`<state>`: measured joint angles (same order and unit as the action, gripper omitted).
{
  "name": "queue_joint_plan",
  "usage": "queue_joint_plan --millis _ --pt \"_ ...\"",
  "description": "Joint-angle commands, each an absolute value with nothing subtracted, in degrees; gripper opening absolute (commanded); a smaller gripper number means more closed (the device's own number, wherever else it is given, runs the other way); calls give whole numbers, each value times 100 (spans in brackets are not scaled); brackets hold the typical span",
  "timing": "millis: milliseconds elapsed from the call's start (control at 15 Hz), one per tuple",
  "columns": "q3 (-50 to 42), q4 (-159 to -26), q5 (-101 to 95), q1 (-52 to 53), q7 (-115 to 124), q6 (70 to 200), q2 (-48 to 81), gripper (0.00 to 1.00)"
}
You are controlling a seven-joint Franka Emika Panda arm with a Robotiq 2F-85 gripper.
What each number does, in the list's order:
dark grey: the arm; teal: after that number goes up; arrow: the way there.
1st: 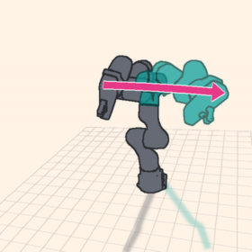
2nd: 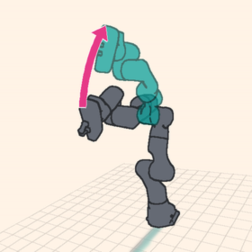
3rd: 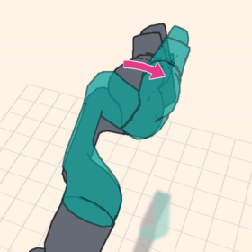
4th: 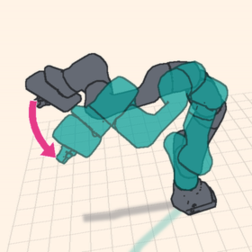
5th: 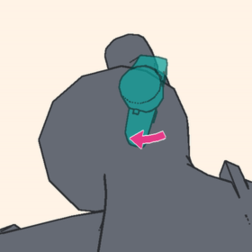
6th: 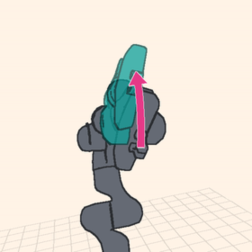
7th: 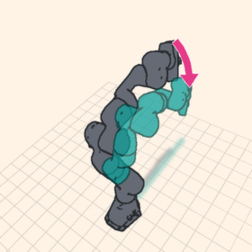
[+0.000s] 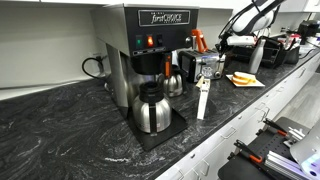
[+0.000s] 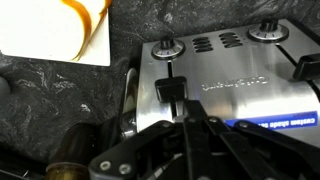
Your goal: Push down the right toaster lever
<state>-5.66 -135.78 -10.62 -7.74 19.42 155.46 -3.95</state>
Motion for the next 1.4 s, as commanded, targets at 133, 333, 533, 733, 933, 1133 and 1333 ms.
queue_joint_plan --millis 133,333,533,733,933,1133,1333 --pt "-560 -13519 -1257 -862 2221 15652 -284 0" --pt "-599 -13499 -1389 -895 2405 15632 -179 0" --pt "-655 -13446 -1447 -883 2543 15645 -20 0" --pt "-681 -13366 -1471 -846 2644 15661 88 0" --pt "-685 -13313 -1393 -817 2645 15665 223 0" --pt "-710 -13273 -1269 -765 2652 15715 500 0" --pt "-745 -13189 -1102 -717 2608 15758 805 0"
